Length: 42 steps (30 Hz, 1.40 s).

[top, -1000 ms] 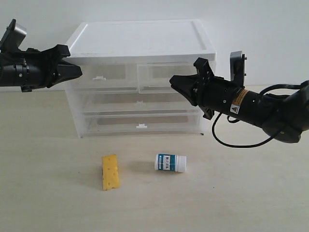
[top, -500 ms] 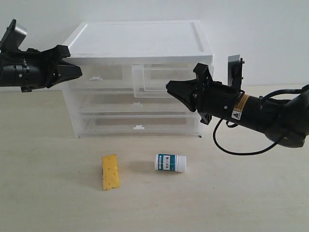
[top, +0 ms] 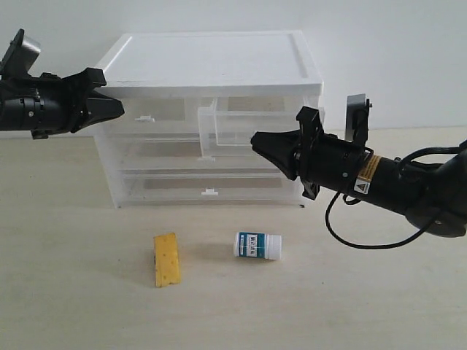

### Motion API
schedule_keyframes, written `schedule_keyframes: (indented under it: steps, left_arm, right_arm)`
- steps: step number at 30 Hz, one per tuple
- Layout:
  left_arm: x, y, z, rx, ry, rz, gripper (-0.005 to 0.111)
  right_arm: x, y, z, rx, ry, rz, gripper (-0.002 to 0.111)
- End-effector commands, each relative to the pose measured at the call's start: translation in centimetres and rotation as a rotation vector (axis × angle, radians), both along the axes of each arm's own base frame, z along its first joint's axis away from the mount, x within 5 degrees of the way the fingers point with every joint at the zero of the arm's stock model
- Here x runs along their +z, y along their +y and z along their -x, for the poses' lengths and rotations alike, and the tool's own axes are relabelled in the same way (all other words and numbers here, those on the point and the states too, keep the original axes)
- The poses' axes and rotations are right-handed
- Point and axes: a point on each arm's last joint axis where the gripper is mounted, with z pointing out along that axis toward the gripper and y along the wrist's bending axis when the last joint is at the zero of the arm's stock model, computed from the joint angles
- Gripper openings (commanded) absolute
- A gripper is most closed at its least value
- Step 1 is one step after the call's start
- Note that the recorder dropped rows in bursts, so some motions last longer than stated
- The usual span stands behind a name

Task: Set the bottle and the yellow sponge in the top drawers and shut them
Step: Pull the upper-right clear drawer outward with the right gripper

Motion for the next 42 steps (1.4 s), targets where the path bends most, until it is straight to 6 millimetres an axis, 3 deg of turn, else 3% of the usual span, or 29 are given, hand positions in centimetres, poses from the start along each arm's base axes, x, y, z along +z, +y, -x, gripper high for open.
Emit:
schedule_keyframes:
  steps: [1, 9, 21, 40, 42]
  left_arm:
    - [0.5, 0.0, -0.2, 0.004, -0.02, 0.01, 0.004]
    - [0.5, 0.0, -0.3, 0.008, -0.02, 0.006, 0.004]
    - [0.5, 0.0, -0.3, 0.008, -0.02, 0.006, 0.004]
    - [0.5, -0.1, -0.1, -0.017, -0.022, -0.006, 0.004]
    - [0.5, -0.1, -0.1, -0.017, -0.022, -0.006, 0.004]
  right_arm:
    - [-0.1, 0.1, 0.5, 0.043, -0.015, 0.037, 0.0]
    - [-0.1, 0.2, 0.7, 0.062, -0.002, 0.039, 0.0]
    - [1.7, -0.5, 2.4, 0.068, -0.046, 0.056, 0.0]
    - [0.8, -0.7, 3.2, 0.07, -0.025, 0.076, 0.0]
    - [0.8, -0.7, 3.3, 0.077, -0.01, 0.071, 0.005]
